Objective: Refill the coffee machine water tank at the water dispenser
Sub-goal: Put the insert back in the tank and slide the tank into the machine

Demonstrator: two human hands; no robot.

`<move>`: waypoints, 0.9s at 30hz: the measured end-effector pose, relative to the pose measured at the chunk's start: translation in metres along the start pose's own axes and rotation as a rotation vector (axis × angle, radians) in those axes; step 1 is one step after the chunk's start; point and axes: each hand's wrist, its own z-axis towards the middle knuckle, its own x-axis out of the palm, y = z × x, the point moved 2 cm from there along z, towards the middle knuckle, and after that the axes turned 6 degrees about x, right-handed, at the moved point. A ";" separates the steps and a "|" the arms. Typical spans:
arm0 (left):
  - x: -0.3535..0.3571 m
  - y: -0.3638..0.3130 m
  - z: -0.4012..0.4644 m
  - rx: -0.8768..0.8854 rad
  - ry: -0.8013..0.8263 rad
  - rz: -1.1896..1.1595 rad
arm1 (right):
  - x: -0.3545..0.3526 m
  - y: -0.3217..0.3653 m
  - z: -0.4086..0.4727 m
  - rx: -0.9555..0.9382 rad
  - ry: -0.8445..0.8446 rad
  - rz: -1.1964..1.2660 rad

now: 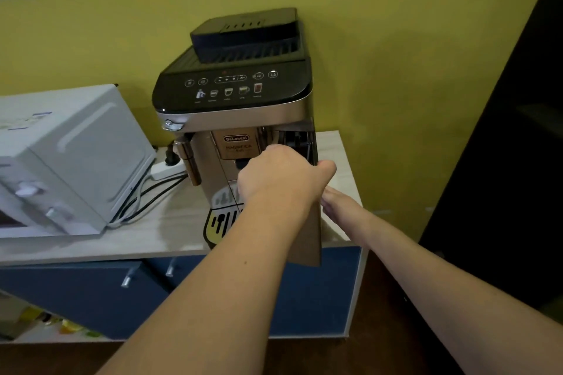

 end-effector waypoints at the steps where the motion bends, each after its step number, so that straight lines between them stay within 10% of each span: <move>1: 0.000 0.000 -0.001 -0.002 0.003 -0.002 | 0.003 -0.002 -0.011 0.005 -0.012 -0.004; 9: -0.007 0.008 -0.019 0.063 0.020 0.029 | 0.025 -0.006 -0.094 -0.089 -0.095 -0.366; 15: -0.012 0.040 -0.045 0.828 -0.117 0.107 | 0.028 0.020 -0.089 -0.164 -0.226 -0.665; 27: -0.013 0.052 -0.034 0.889 -0.020 0.168 | 0.022 0.020 -0.079 -0.176 -0.205 -0.809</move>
